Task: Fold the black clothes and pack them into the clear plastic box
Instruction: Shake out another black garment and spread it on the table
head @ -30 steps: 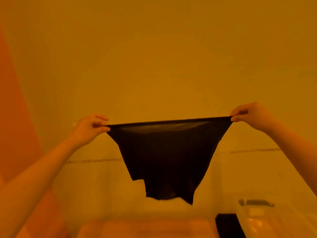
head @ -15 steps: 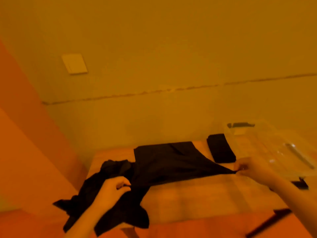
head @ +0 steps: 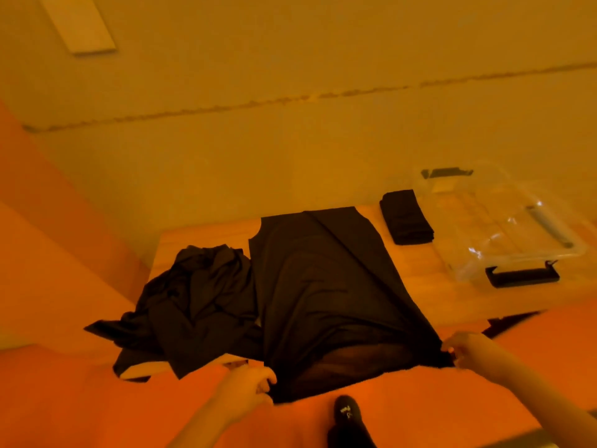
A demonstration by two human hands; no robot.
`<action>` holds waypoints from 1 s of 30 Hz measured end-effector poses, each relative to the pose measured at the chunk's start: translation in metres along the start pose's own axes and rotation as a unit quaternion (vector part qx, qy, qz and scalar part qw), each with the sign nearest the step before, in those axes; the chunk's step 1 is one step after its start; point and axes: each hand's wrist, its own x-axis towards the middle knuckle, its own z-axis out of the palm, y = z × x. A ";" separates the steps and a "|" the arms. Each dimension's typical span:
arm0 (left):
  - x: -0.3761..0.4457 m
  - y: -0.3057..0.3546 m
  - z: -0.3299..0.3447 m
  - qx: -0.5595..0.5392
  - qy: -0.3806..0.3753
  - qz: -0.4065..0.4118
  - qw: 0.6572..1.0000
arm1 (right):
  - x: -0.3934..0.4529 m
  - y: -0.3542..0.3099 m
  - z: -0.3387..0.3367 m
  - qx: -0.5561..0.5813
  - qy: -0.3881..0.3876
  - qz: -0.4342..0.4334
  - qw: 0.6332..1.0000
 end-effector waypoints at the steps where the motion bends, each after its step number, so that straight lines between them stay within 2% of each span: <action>1: 0.003 0.003 -0.006 -0.029 0.009 0.001 1.000 | 0.001 -0.006 -0.004 -0.012 -0.013 -0.005 1.000; 3: 0.015 0.005 -0.025 -0.104 0.082 -0.012 0.991 | 0.013 -0.022 -0.024 0.032 0.001 -0.014 0.999; 6: 0.053 0.015 -0.074 -0.194 0.223 -0.026 0.955 | 0.056 -0.056 -0.067 0.153 0.061 -0.026 0.986; 8: 0.087 0.020 -0.115 -0.217 0.265 -0.078 0.936 | 0.099 -0.083 -0.098 0.219 0.091 -0.016 0.971; 12: 0.170 0.008 -0.179 -0.253 0.296 -0.208 0.897 | 0.198 -0.137 -0.159 0.223 0.132 -0.022 0.966; 15: 0.229 -0.009 -0.197 -0.280 0.302 -0.278 0.868 | 0.271 -0.163 -0.178 0.199 0.131 0.012 0.971; 18: 0.272 -0.018 -0.189 -0.231 0.250 -0.311 0.887 | 0.318 -0.168 -0.166 0.103 0.199 0.005 0.975; 19: 0.281 -0.019 -0.184 -0.226 0.245 -0.327 0.884 | 0.327 -0.167 -0.159 0.077 0.226 0.004 0.971; 21: 0.292 -0.019 -0.174 -0.256 0.276 -0.358 0.855 | 0.335 -0.166 -0.145 0.126 0.235 0.030 0.963; 24: 0.298 -0.020 -0.166 -0.305 0.337 -0.365 0.813 | 0.343 -0.164 -0.136 0.214 0.204 0.069 0.953; 27: 0.294 -0.020 -0.169 -0.367 0.377 -0.350 0.775 | 0.356 -0.153 -0.139 0.282 0.236 0.079 0.927; 28: 0.293 -0.021 -0.169 -0.372 0.386 -0.343 0.772 | 0.359 -0.150 -0.144 0.302 0.251 0.091 0.915; 30: 0.291 -0.025 -0.167 -0.343 0.375 -0.338 0.792 | 0.364 -0.142 -0.151 0.320 0.274 0.112 0.900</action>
